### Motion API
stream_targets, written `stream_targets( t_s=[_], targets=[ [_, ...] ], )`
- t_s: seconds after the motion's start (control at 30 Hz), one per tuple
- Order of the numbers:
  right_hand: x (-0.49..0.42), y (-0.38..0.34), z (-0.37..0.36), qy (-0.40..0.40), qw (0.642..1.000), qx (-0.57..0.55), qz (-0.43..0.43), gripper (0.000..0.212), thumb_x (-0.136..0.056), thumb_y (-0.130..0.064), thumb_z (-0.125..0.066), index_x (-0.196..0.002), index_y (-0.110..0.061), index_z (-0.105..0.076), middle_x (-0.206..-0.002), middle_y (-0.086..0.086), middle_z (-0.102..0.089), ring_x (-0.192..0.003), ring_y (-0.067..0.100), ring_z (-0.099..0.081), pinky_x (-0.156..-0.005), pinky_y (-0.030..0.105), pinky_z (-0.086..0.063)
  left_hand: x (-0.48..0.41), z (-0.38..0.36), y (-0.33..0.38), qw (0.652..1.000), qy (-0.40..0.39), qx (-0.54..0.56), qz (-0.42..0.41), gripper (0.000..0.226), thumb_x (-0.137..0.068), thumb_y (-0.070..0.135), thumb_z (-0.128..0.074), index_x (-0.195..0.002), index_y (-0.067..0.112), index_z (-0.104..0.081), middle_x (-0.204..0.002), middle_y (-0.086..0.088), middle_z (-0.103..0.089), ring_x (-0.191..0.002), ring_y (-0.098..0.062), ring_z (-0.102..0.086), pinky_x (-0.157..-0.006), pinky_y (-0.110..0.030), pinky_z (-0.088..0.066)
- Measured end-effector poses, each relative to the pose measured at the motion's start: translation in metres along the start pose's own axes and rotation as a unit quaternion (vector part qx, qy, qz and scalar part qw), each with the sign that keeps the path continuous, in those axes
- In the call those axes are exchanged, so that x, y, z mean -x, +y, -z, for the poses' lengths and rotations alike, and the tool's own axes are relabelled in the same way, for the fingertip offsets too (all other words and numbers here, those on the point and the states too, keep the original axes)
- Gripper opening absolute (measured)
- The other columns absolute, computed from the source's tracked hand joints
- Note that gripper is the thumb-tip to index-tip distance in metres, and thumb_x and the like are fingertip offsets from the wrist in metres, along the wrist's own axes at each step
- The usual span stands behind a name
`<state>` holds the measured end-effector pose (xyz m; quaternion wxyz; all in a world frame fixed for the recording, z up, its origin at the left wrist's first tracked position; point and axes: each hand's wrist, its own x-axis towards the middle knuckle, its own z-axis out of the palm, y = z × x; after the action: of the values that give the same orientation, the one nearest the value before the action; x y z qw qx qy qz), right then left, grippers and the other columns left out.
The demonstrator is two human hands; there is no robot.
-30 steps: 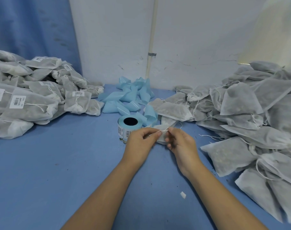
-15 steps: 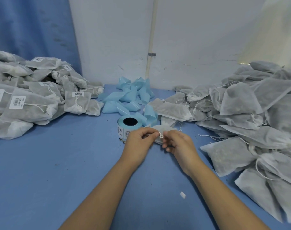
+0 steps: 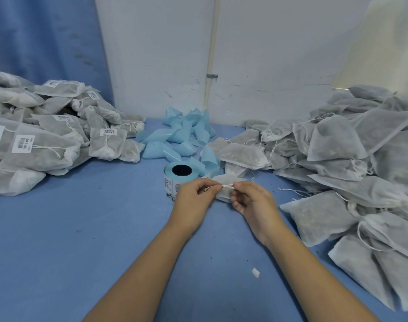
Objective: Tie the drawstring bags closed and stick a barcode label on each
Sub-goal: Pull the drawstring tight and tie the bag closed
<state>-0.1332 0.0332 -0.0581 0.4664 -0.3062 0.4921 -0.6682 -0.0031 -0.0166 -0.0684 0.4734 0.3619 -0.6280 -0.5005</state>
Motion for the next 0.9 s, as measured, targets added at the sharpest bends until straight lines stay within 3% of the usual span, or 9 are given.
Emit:
stream_targets(
  t_s=[0.2,0.3,0.37,0.47,0.57,0.67,0.73,0.8,0.9],
  targets=[
    [-0.001,0.002,0.0,-0.006,1.0,-0.03,-0.004,0.012,-0.091,-0.008,-0.058,-0.08,-0.008,-0.063,-0.062,0.001,-0.063,-0.055,0.008,-0.057,-0.057,0.017,-0.049,0.0,0.0,0.0,1.0,0.002,0.0,0.003,0.007,-0.087,0.015,-0.066,-0.085,0.014,-0.073,-0.061,0.009,-0.061,-0.058,-0.004,-0.051,-0.059,-0.012,-0.042],
    [-0.002,0.001,0.0,-0.009,0.998,-0.067,-0.009,0.009,-0.086,-0.011,-0.062,-0.078,-0.008,-0.063,-0.065,0.001,-0.063,-0.056,0.008,-0.057,-0.055,0.017,-0.049,0.0,-0.002,0.0,0.999,0.004,-0.027,-0.033,0.007,-0.086,0.016,-0.068,-0.084,0.02,-0.072,-0.081,0.013,-0.066,-0.073,0.004,-0.056,-0.071,-0.008,-0.041],
    [-0.002,-0.002,0.0,-0.021,0.991,-0.132,-0.03,0.007,-0.075,-0.013,-0.067,-0.076,-0.009,-0.062,-0.066,0.002,-0.061,-0.057,0.01,-0.055,-0.051,0.017,-0.048,0.001,-0.002,0.0,0.987,0.006,-0.123,-0.105,0.013,-0.083,0.011,-0.069,-0.093,0.02,-0.071,-0.098,0.014,-0.059,-0.088,0.005,-0.051,-0.08,-0.008,-0.037],
    [0.001,-0.005,0.0,-0.082,0.97,-0.217,-0.069,0.014,-0.062,-0.016,-0.073,-0.071,-0.011,-0.062,-0.069,0.002,-0.055,-0.058,0.011,-0.054,-0.049,0.018,-0.045,0.003,-0.001,-0.006,0.933,-0.005,-0.3,-0.198,0.04,-0.076,0.002,-0.061,-0.113,0.019,-0.064,-0.12,0.016,-0.047,-0.108,-0.008,-0.038,-0.089,-0.018,-0.035],
    [0.006,-0.009,-0.001,-0.168,0.948,-0.254,-0.088,0.033,-0.042,-0.016,-0.091,-0.062,-0.014,-0.064,-0.066,0.0,-0.054,-0.059,0.011,-0.055,-0.049,0.018,-0.044,0.003,0.001,-0.008,0.905,0.012,-0.358,-0.23,0.04,-0.075,-0.001,-0.061,-0.111,0.016,-0.062,-0.119,0.008,-0.055,-0.108,-0.012,-0.033,-0.089,-0.025,-0.038],
    [0.009,-0.011,-0.002,-0.218,0.939,-0.254,-0.083,0.036,-0.04,-0.018,-0.093,-0.06,-0.014,-0.063,-0.062,-0.002,-0.053,-0.059,0.01,-0.054,-0.05,0.019,-0.042,0.002,0.003,-0.007,0.912,0.009,-0.327,-0.249,0.02,-0.077,0.001,-0.068,-0.094,0.01,-0.063,-0.11,0.005,-0.06,-0.107,-0.006,-0.037,-0.089,-0.013,-0.034],
    [0.011,-0.013,-0.003,-0.24,0.932,-0.26,-0.085,0.034,-0.044,-0.018,-0.092,-0.06,-0.015,-0.063,-0.062,-0.004,-0.052,-0.059,0.009,-0.052,-0.05,0.018,-0.04,0.005,0.004,-0.003,0.946,0.006,-0.244,-0.215,0.02,-0.081,0.006,-0.067,-0.095,0.017,-0.058,-0.107,0.016,-0.057,-0.098,0.008,-0.045,-0.085,-0.002,-0.031],
    [0.012,-0.014,-0.002,-0.255,0.925,-0.269,-0.085,0.033,-0.045,-0.017,-0.091,-0.06,-0.017,-0.062,-0.062,-0.005,-0.051,-0.06,0.008,-0.051,-0.05,0.017,-0.038,0.008,0.003,0.004,0.974,0.03,-0.159,-0.157,0.029,-0.085,0.012,-0.065,-0.091,0.033,-0.047,-0.094,0.024,-0.057,-0.084,0.016,-0.051,-0.073,0.0,-0.036],
    [0.012,-0.014,-0.002,-0.248,0.929,-0.266,-0.073,0.037,-0.041,-0.014,-0.09,-0.059,-0.017,-0.058,-0.063,-0.004,-0.051,-0.059,0.009,-0.05,-0.048,0.017,-0.037,0.006,0.002,0.012,0.977,0.135,-0.077,-0.149,0.034,-0.087,0.009,-0.063,-0.084,0.034,-0.04,-0.073,0.014,-0.053,-0.06,0.008,-0.05,-0.057,-0.006,-0.037]
  ],
)
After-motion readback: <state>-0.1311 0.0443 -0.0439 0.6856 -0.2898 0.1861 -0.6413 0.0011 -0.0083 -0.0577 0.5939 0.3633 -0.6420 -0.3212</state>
